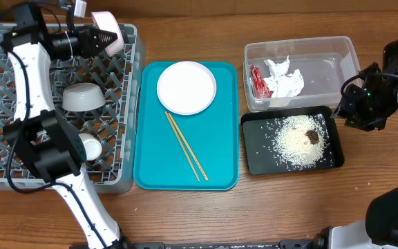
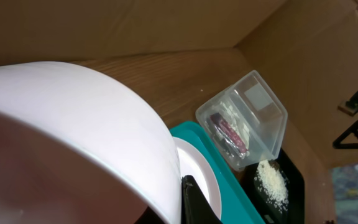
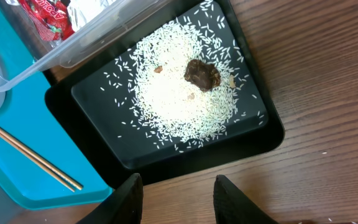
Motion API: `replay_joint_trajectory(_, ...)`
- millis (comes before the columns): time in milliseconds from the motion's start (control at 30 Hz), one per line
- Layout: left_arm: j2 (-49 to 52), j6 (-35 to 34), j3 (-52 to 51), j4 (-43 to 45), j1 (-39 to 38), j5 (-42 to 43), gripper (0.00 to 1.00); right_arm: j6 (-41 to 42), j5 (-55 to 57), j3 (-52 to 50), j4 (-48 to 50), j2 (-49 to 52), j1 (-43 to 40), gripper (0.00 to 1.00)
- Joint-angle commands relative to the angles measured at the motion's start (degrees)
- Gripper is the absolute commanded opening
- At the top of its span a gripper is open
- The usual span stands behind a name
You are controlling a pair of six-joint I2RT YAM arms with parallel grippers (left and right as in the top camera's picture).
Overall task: Sort waste into correct bins and load items into the dishwasher
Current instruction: 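Carry the pink bowl into the dish rack and release it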
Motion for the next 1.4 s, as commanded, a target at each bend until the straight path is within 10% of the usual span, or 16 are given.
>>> replay_joint_trajectory(0, 3.5, 0.8, -0.2, 0.5, 1.1, 4.7, 0.04, 0.0, -0.4, 0.4, -0.1, -1.2, 0.1, 0.39)
replay_joint_trajectory(467, 6.5, 0.0, -0.2, -3.3, 7.2, 2.4, 0.08, 0.0, -0.4, 0.4, -0.5, -1.2, 0.1, 0.38)
replay_joint_trajectory(967, 6.3, 0.0, 0.0, -11.1, 13.5, -0.7, 0.97, 0.0, -0.4, 0.4, -1.0, -1.2, 0.1, 0.38)
replay_joint_trajectory(1367, -3.0, -1.8, 0.5, -17.1, 15.3, -11.6, 1.00, 0.0, 0.0, 0.4, -1.8, -1.2, 0.1, 0.48)
